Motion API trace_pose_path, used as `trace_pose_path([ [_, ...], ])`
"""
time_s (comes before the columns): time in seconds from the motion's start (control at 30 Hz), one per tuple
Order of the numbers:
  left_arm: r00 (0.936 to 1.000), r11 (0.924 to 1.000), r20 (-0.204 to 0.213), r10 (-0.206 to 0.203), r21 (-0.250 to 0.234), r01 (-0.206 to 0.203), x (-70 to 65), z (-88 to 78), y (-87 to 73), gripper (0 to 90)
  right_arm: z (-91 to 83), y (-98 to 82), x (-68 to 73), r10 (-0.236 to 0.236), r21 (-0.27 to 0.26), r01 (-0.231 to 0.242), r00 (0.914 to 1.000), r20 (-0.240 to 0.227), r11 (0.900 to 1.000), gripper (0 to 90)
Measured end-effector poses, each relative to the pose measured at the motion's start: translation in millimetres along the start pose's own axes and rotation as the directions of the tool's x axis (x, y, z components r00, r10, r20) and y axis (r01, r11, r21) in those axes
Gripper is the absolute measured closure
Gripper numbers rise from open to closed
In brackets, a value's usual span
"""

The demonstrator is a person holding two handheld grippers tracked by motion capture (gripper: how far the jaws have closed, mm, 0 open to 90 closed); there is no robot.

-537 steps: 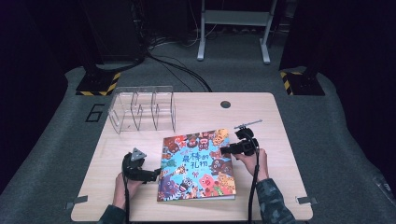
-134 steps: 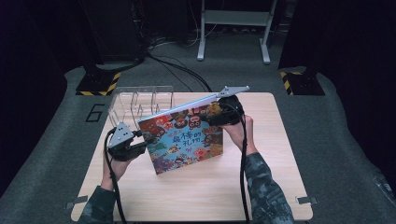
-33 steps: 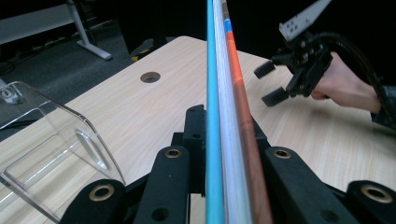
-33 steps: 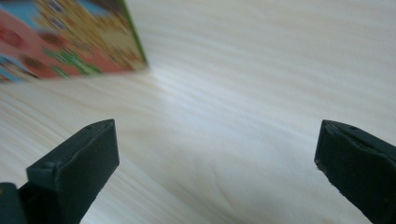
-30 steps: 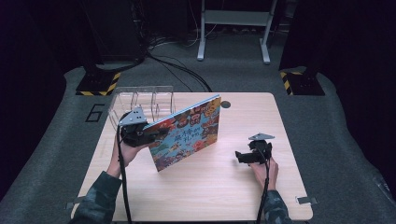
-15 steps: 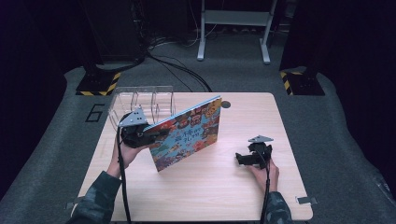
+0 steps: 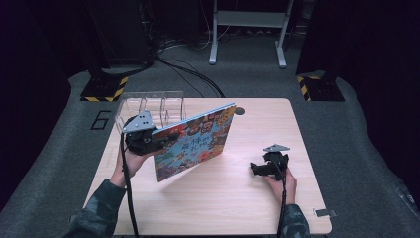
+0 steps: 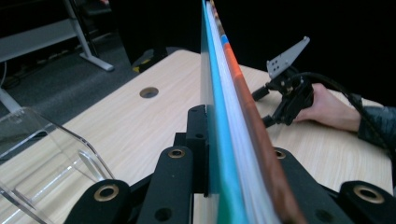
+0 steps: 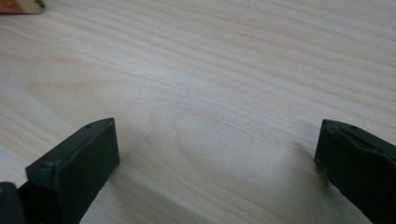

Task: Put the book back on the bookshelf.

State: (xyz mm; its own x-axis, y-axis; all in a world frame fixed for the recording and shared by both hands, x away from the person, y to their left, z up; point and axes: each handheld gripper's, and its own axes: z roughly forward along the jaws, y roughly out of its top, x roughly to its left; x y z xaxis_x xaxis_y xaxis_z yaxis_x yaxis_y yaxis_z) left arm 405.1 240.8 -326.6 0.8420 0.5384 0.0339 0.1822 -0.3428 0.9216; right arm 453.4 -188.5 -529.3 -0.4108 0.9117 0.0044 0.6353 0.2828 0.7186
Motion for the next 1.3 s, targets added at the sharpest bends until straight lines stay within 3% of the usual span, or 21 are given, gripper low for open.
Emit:
trace_pose_path([
  [0.4,0.9996,0.9974,-0.02,-0.021,-0.07,0.019,0.1,-22.6,10.9,80.9,0.0,0.0,-0.1,-0.001,0.0,0.001,1.0,-0.001,1.0,0.0],
  [0.8,0.9972,0.9958,-0.064,-0.038,-0.085,0.032,2.0,-47.1,12.1,80.8,0.1,0.1,-0.1,-0.001,0.0,0.001,1.0,-0.001,1.0,0.0],
  [1.07,0.9911,0.9935,-0.124,-0.049,-0.108,0.036,8.8,-76.1,7.5,80.7,0.1,0.1,-0.1,-0.001,0.0,0.001,1.0,-0.001,1.0,0.0],
  [1.3,0.9805,0.9902,-0.184,-0.07,-0.132,0.046,13.7,-97.7,0.7,80.7,0.1,0.1,-0.1,-0.001,0.0,0.001,1.0,-0.001,1.0,0.0],
])
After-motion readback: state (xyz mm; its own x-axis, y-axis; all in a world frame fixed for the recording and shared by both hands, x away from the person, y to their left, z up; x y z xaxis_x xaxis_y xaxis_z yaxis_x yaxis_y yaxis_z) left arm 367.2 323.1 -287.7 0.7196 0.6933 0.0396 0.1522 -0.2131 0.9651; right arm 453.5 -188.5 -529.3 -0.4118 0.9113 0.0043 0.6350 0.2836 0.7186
